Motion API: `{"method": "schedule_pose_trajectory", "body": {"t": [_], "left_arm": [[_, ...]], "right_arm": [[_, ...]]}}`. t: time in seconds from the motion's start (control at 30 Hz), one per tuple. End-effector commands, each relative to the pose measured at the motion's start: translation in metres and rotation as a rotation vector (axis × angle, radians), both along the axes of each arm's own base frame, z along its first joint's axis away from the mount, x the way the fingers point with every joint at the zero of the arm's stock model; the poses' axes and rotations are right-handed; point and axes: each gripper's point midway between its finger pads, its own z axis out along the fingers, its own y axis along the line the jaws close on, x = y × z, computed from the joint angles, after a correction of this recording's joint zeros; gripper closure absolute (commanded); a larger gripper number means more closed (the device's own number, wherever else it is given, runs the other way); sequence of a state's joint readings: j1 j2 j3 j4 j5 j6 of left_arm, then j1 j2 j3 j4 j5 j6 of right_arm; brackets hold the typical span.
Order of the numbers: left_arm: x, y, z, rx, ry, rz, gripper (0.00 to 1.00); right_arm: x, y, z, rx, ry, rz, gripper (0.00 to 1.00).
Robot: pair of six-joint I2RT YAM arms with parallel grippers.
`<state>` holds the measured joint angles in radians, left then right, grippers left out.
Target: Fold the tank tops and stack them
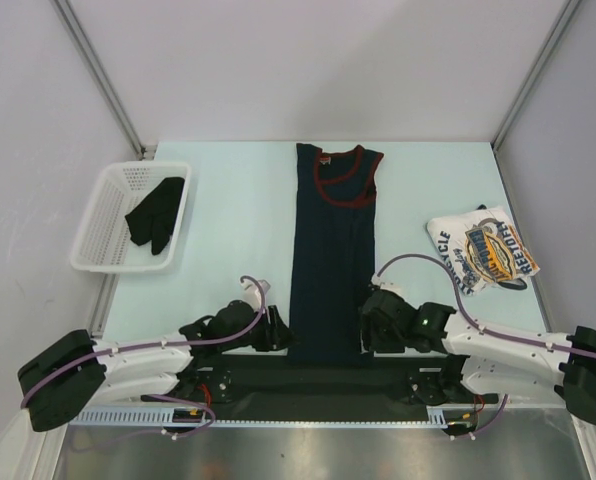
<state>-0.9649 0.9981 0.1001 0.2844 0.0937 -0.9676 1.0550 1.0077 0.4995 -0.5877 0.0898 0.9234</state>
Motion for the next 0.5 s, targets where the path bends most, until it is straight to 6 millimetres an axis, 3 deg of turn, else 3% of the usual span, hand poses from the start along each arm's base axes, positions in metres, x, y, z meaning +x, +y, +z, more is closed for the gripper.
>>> {"method": "schedule_pose_trajectory", "body": {"t": [0.0, 0.1, 0.33, 0.47], "left_arm": [[-0.028, 0.029, -0.041, 0.147, 0.098, -0.027, 0.51], [-0.033, 0.028, -0.042, 0.142, 0.106, -0.028, 0.52], [-0.041, 0.028, -0.045, 0.141, 0.126, -0.028, 0.54], [-0.045, 0.032, -0.05, 0.151, 0.14, -0.022, 0.64]], "right_arm": [[-0.005, -0.012, -0.001, 0.006, 0.009, -0.043, 0.42], [-0.008, -0.018, -0.002, 0.019, 0.01, -0.058, 0.48], [-0.015, -0.016, -0.013, 0.05, 0.038, -0.043, 0.44], [-0.017, -0.01, -0.022, 0.066, 0.058, -0.032, 0.52]]}}
